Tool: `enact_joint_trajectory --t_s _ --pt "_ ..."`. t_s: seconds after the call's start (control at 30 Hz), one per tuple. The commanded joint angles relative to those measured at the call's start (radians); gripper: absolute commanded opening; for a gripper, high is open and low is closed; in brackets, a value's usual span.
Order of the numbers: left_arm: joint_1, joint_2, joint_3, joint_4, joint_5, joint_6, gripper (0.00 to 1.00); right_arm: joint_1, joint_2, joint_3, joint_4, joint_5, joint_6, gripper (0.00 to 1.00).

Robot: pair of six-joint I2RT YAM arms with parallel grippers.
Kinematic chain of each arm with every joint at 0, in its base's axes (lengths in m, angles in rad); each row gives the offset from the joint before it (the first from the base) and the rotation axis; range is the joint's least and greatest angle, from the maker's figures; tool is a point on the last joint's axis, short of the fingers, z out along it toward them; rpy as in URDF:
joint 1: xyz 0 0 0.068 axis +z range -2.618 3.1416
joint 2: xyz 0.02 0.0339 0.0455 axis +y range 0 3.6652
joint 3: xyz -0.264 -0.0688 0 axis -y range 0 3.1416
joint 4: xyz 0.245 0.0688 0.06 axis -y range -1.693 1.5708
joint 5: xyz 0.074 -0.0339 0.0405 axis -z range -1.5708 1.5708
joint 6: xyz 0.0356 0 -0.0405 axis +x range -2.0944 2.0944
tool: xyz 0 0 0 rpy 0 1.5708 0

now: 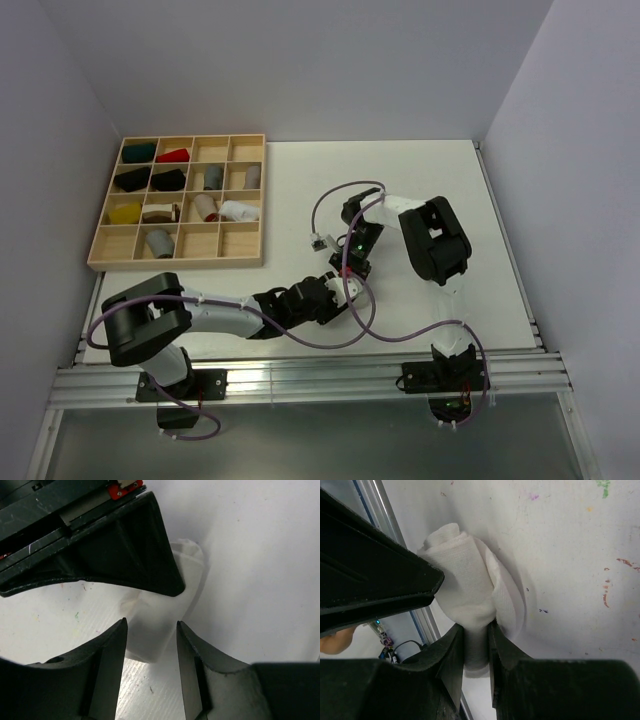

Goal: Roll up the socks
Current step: Roll the sock at the center of the board.

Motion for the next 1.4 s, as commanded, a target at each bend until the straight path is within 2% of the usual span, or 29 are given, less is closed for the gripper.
enact_joint_trajectory --t_s 0.0,0.23,0.53,0.63,0.77,1.07,1.17,1.3,1.37 --pt "-0.008 0.004 0.04 0.044 0.045 0.046 0.49 -0.007 0.045 -0.004 0.052 0.125 -0.044 0.18" --pt "-0.031 0.046 0.059 0.024 0.072 0.058 0.5 -0.008 0.062 0.005 0.045 0.125 -0.044 0.18" --pt "-0.024 0.135 0.08 0.033 0.037 0.02 0.48 -0.008 0.06 0.001 0.047 0.127 -0.041 0.18" --pt "-0.011 0.141 0.079 0.032 0.071 -0.011 0.44 -0.008 0.059 -0.001 0.048 0.125 -0.041 0.2" --pt "0.015 0.152 0.077 0.017 0.123 -0.052 0.25 -0.007 0.053 -0.002 0.058 0.122 -0.032 0.24" --pt "0.068 0.172 0.063 -0.022 0.221 -0.161 0.06 -0.01 0.024 -0.021 0.111 0.124 -0.001 0.4" --pt "0.088 0.176 0.057 -0.028 0.265 -0.198 0.0 -0.019 -0.036 -0.05 0.156 0.125 0.02 0.47" --pt "0.134 0.164 0.026 -0.008 0.296 -0.25 0.0 -0.049 -0.128 -0.083 0.239 0.107 0.055 0.57" --pt "0.151 0.158 0.005 0.003 0.319 -0.276 0.0 -0.071 -0.156 -0.073 0.237 0.077 0.068 0.58"
